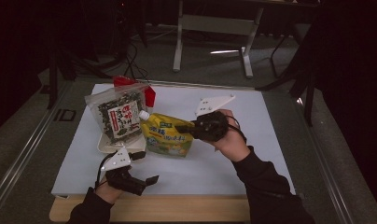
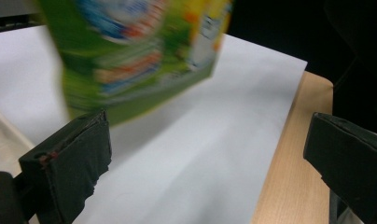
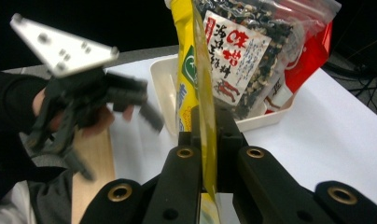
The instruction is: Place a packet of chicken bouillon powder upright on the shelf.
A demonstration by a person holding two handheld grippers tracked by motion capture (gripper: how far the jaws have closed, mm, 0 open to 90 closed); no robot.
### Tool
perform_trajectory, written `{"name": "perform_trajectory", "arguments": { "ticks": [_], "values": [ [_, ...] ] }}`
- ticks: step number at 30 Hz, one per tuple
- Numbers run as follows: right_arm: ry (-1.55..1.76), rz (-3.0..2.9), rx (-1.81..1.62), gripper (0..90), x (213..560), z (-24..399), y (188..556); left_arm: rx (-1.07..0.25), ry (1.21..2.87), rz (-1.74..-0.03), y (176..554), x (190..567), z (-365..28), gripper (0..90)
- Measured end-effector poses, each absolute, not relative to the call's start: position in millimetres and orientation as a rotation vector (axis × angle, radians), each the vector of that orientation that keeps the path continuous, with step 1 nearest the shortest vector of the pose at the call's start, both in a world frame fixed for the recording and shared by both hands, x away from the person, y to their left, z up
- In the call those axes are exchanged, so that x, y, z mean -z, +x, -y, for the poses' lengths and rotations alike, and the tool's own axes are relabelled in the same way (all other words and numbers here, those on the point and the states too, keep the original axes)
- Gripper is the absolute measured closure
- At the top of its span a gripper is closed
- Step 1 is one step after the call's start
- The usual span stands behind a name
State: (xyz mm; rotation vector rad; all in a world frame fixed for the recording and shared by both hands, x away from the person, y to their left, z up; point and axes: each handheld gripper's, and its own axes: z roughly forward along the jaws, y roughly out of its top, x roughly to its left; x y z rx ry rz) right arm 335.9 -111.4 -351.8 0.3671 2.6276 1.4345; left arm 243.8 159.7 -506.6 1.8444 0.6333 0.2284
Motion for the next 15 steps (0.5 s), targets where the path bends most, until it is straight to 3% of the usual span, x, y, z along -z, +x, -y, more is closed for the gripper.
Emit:
{"name": "perform_trajectory", "arguments": {
  "ticks": [15],
  "values": [
    [0.289, -2.622, -1.479, 90.0, 342.9, 64.0, 353.6, -0.179, 1.892, -0.562, 231.1, 523.7, -145.9, 2.1]
  ]
}}
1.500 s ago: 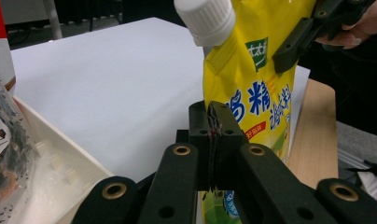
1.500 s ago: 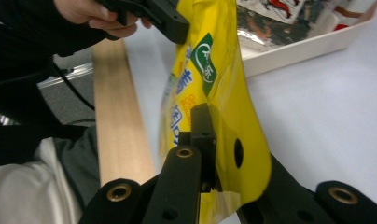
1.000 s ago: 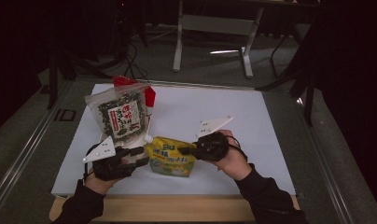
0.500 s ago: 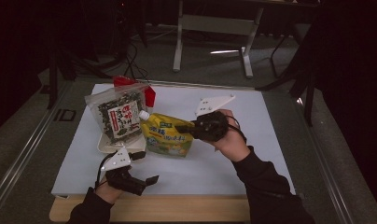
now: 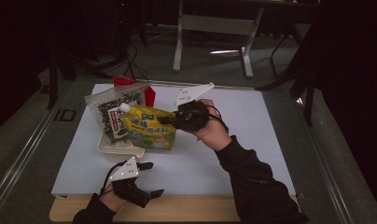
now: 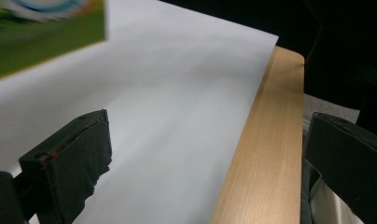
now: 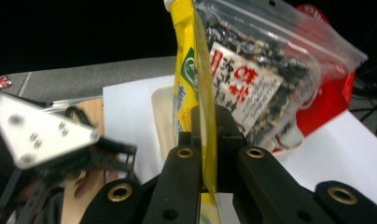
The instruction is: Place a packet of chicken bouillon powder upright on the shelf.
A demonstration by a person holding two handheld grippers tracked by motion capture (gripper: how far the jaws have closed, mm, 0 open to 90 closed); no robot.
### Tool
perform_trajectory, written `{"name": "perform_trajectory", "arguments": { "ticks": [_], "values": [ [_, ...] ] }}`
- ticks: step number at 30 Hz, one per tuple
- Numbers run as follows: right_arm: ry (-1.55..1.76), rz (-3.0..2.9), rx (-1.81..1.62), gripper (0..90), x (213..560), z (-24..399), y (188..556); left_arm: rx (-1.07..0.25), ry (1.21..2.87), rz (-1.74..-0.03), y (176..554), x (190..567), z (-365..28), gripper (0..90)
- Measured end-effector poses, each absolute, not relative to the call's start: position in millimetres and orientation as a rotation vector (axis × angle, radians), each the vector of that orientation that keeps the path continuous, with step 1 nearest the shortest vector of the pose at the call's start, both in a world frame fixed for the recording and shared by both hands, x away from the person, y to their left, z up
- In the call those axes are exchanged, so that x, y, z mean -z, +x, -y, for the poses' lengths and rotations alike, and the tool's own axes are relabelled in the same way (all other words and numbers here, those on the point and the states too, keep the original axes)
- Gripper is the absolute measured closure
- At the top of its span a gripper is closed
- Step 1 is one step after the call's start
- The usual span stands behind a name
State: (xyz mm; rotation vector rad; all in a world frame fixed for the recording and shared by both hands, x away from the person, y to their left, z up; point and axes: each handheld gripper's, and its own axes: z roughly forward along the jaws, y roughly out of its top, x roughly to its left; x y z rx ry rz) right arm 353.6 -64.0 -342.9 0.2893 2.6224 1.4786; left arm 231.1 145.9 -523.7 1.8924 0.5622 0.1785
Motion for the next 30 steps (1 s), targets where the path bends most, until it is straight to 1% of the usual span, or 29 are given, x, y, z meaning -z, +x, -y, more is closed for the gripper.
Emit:
{"name": "perform_trajectory", "arguments": {
  "ticks": [14, 17, 20, 22, 30],
  "values": [
    [0.207, -2.643, -1.562, 90.0, 346.0, 8.2, 370.6, -0.138, 1.940, -0.529, 226.1, 534.5, -138.2, 2.1],
    [0.188, -2.668, -1.562, 90.0, 356.2, -11.2, 373.5, -0.132, 1.937, -0.526, 225.3, 534.7, -138.2, 2.1],
    [0.181, -2.685, -1.566, 90.0, 361.8, -18.4, 374.9, -0.136, 1.933, -0.529, 225.2, 534.0, -139.5, 2.1],
    [0.165, -2.703, -1.574, 90.0, 371.9, -27.7, 377.1, -0.136, 1.923, -0.536, 225.8, 533.7, -141.9, 2.1],
    [0.160, -2.732, -1.650, 90.0, 378.6, -25.4, 377.8, -0.134, 1.915, -0.545, 226.6, 533.6, -143.1, 2.1]
  ]
}}
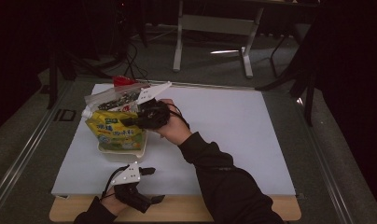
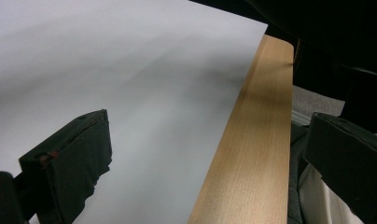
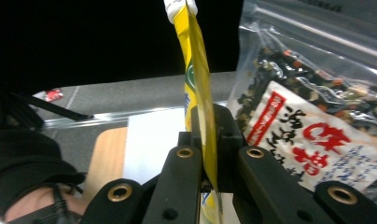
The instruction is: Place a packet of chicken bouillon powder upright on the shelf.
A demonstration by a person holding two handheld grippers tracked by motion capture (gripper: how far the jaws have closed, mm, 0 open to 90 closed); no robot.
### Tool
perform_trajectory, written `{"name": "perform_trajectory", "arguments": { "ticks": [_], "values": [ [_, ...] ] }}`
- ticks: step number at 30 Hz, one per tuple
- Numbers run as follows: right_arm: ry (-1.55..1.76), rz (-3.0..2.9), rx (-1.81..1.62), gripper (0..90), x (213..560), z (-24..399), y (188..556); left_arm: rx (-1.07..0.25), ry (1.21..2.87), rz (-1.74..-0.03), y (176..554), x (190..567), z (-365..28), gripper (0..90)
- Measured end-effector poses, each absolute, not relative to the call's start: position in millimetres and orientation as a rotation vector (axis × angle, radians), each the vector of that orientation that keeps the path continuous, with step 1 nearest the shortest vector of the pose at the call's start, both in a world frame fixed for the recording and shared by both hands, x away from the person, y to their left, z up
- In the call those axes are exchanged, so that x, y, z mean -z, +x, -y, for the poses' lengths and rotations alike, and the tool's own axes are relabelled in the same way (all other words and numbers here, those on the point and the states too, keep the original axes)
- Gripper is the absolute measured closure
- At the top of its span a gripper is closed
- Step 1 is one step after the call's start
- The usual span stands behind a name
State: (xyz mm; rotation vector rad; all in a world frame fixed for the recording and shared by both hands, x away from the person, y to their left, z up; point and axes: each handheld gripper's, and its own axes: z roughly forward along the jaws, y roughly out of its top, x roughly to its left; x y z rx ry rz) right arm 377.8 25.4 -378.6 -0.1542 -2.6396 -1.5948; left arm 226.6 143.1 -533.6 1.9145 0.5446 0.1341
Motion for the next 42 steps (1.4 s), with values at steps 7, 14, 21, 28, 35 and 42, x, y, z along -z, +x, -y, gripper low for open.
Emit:
{"name": "perform_trajectory", "arguments": {
  "ticks": [7, 14, 21, 28, 35, 42],
  "values": [
    [-0.122, 2.625, 1.600, 90.0, 383.5, -27.8, 373.6, -0.130, 1.920, -0.547, 227.6, 534.8, -142.7, 2.1],
    [-0.198, 2.668, 1.507, 86.3, 423.5, -36.7, 376.2, -0.131, 1.920, -0.546, 227.3, 534.6, -144.0, 2.1],
    [-0.234, 2.690, 1.524, 57.1, 433.2, -20.0, 373.5, -0.134, 1.921, -0.550, 227.6, 535.0, -143.5, 2.1],
    [-0.286, 2.701, 1.580, 39.4, 453.9, 21.6, 366.5, -0.136, 1.918, -0.544, 227.0, 533.9, -141.9, 2.1],
    [-0.336, 2.659, 1.565, 24.2, 490.4, 62.2, 358.6, -0.131, 1.912, -0.558, 228.8, 535.5, -141.5, 2.1],
    [-0.398, 2.624, 1.601, 22.4, 504.4, 83.7, 352.7, -0.131, 1.912, -0.557, 229.1, 535.1, -141.6, 2.1]
  ]
}}
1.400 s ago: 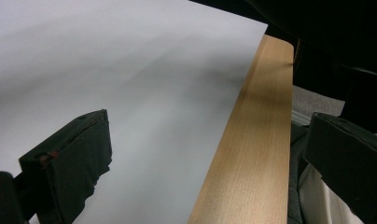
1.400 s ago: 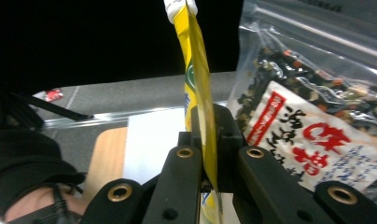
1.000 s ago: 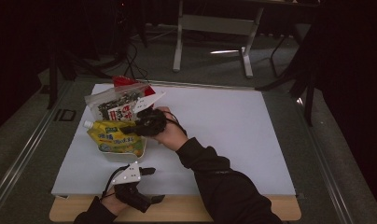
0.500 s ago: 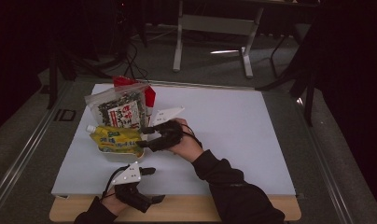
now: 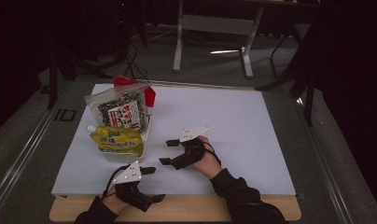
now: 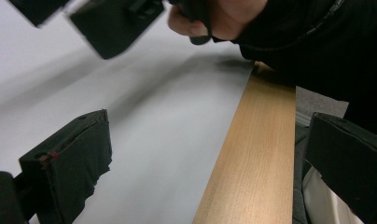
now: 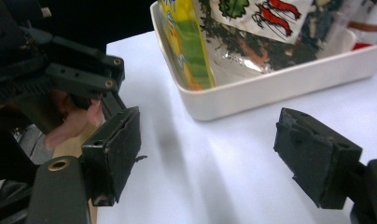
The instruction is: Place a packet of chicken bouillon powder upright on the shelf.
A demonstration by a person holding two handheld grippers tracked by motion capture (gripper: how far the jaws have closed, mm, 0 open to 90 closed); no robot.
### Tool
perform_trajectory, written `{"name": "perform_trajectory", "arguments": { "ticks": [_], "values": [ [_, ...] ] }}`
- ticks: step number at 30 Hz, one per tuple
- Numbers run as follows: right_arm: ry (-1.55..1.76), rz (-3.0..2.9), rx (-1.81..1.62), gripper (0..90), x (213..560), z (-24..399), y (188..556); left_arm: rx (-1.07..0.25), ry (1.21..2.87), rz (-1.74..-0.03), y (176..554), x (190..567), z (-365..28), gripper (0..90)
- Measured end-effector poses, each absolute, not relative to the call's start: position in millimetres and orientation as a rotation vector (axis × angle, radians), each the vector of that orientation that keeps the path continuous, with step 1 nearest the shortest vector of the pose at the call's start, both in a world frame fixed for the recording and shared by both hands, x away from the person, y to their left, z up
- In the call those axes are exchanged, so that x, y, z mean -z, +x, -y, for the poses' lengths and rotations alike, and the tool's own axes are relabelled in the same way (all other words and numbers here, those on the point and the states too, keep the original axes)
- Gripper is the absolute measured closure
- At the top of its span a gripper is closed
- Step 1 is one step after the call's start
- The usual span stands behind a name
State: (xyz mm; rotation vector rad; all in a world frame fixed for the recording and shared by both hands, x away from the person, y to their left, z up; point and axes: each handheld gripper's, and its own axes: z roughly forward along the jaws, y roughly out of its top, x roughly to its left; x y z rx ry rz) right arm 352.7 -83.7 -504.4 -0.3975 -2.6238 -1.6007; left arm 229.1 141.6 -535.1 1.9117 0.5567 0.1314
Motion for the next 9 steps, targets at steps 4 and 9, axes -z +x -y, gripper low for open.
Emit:
{"name": "perform_trajectory", "arguments": {
  "ticks": [4, 9],
  "values": [
    [-0.439, 2.638, 1.579, 22.5, 510.3, 92.0, 353.3, -0.143, 1.916, -0.548, 228.3, 534.4, -141.8, 2.1],
    [-0.453, 2.635, 1.563, 22.6, 514.9, 94.6, 355.3, -0.141, 1.904, -0.552, 229.0, 534.3, -143.4, 2.1]
  ]
}}
